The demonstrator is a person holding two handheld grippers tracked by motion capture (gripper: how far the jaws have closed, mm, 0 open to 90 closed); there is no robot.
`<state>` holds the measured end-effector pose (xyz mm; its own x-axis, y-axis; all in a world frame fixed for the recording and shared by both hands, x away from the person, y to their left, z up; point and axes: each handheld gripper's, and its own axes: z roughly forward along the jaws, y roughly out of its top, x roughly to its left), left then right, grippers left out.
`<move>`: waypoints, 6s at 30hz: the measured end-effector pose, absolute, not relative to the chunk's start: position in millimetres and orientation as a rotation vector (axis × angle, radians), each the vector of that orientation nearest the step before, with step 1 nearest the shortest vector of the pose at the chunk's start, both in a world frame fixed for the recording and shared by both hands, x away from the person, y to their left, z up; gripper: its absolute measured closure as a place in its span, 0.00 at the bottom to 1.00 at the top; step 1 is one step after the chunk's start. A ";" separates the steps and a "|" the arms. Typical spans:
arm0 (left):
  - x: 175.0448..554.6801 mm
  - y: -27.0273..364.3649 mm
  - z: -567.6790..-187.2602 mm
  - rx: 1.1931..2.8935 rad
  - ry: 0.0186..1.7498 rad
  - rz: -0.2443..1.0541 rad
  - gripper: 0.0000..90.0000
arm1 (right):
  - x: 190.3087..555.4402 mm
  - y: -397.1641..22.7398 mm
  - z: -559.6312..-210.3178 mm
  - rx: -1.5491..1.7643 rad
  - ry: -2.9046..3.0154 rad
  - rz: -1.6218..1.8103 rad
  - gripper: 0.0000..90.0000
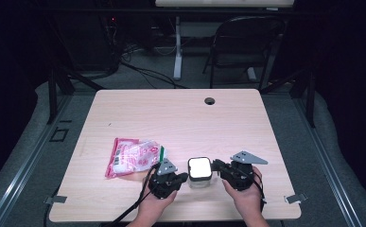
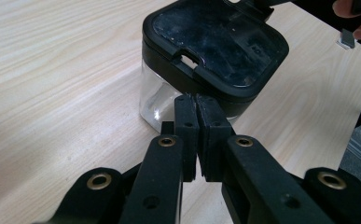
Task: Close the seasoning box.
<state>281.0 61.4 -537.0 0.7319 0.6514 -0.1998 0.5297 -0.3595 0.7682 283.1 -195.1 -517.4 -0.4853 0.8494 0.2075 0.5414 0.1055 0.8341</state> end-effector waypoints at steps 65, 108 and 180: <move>285.7 51.4 -502.4 1.992 0.830 0.171 0.98 | 277.0 -199.5 -519.1 1.348 2.063 1.357 0.90; 292.6 32.3 -493.5 2.012 0.781 0.190 0.96 | 247.3 -182.4 -513.1 1.172 2.121 1.300 0.67; 315.2 52.5 -522.0 1.955 0.925 0.209 0.69 | 260.5 -216.8 -514.6 1.309 2.031 1.416 0.94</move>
<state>315.2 52.5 -522.0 0.7015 0.6792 -0.2156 0.5209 -0.2823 0.8056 260.5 -216.8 -514.6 -0.5182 0.8274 0.2165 0.4891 0.0790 0.8687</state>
